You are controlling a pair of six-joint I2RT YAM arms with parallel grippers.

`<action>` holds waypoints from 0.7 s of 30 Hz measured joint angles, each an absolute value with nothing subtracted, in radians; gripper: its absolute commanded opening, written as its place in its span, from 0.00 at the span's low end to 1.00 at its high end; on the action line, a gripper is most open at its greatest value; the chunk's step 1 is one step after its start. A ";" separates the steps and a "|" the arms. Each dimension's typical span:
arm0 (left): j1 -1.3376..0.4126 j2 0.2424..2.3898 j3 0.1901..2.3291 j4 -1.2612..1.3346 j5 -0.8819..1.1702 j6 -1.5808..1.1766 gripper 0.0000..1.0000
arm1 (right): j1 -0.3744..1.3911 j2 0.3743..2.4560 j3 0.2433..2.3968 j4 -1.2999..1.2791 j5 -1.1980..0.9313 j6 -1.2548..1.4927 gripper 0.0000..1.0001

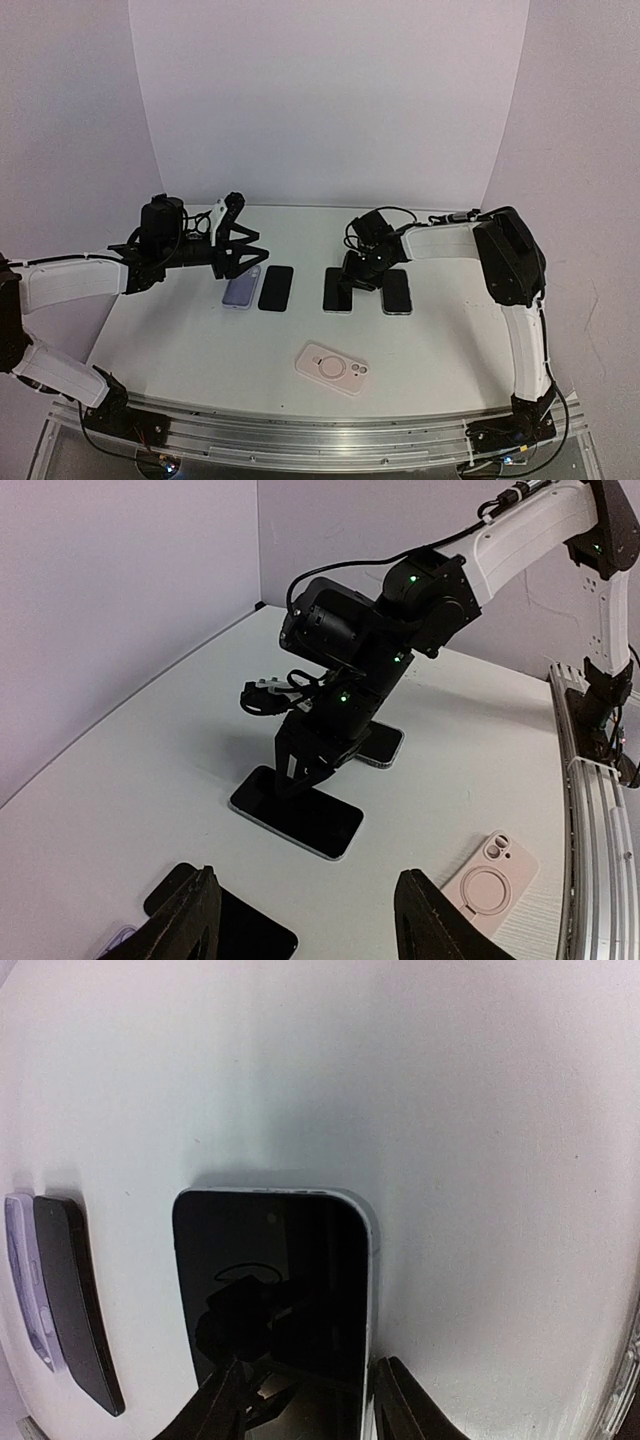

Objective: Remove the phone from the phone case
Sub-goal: Place the phone at the center of the board.

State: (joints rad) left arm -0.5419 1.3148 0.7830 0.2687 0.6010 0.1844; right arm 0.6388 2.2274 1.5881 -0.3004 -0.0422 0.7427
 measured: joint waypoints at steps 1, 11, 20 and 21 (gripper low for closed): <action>-0.543 1.315 0.783 0.269 0.601 0.185 0.60 | 0.642 2.228 1.588 -0.300 -0.038 0.754 0.44; -0.543 1.315 0.783 0.269 0.601 0.186 0.60 | 0.735 2.228 1.583 -0.283 0.079 0.912 0.43; -0.547 1.315 0.783 0.264 0.632 0.221 0.64 | 0.753 2.253 1.629 -0.305 0.124 0.893 0.43; -0.550 1.318 0.783 0.253 0.652 0.241 0.65 | 0.753 2.256 1.634 -0.306 0.122 0.890 0.43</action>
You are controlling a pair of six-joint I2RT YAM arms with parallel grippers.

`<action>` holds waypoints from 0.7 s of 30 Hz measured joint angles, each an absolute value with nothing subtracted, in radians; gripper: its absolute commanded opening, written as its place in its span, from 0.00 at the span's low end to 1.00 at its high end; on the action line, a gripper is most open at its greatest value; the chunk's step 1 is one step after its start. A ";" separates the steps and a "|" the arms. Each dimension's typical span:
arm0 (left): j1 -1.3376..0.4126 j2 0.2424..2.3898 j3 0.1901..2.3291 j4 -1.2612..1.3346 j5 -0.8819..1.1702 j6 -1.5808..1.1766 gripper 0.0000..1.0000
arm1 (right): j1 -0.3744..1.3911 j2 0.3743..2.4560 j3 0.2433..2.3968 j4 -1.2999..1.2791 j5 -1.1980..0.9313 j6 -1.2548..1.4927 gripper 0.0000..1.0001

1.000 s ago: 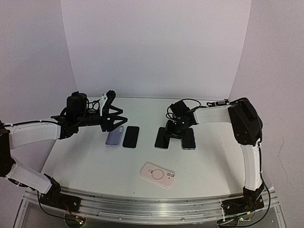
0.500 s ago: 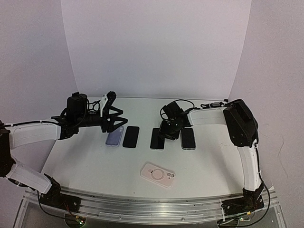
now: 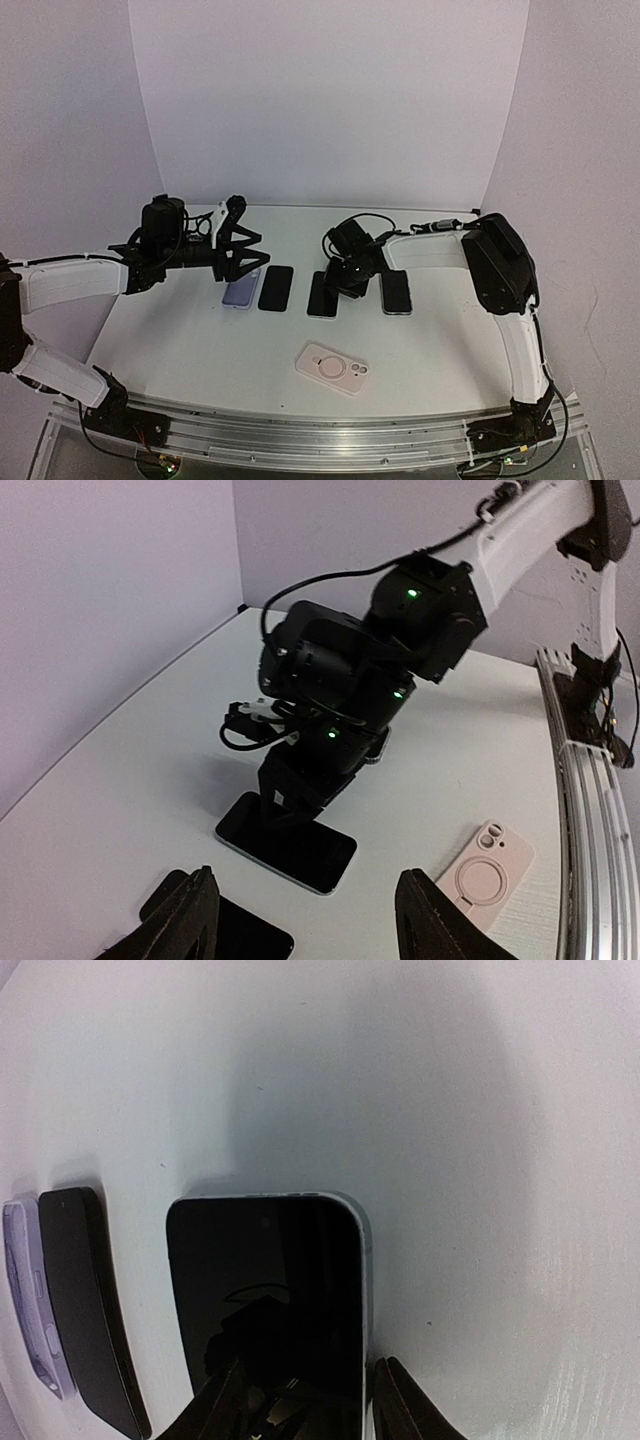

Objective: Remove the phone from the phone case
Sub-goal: Place the phone at the center of the board, then pick up the phone case from the center of the board.

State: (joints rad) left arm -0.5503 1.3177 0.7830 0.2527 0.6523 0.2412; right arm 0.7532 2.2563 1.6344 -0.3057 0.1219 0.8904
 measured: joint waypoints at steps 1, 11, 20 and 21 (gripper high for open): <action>-0.555 1.321 0.783 0.240 0.669 0.264 0.66 | 0.753 2.261 1.642 -0.308 0.117 0.887 0.43; -0.675 1.463 0.825 -0.106 0.811 0.557 0.98 | 0.738 2.280 1.663 -0.277 0.102 0.890 0.50; -0.817 1.771 1.169 -0.460 0.808 0.866 1.00 | 0.710 2.011 1.470 -0.289 0.119 0.724 0.98; -0.831 1.812 1.216 -0.489 0.802 0.893 1.00 | 0.704 1.933 1.426 -0.292 0.130 0.706 0.98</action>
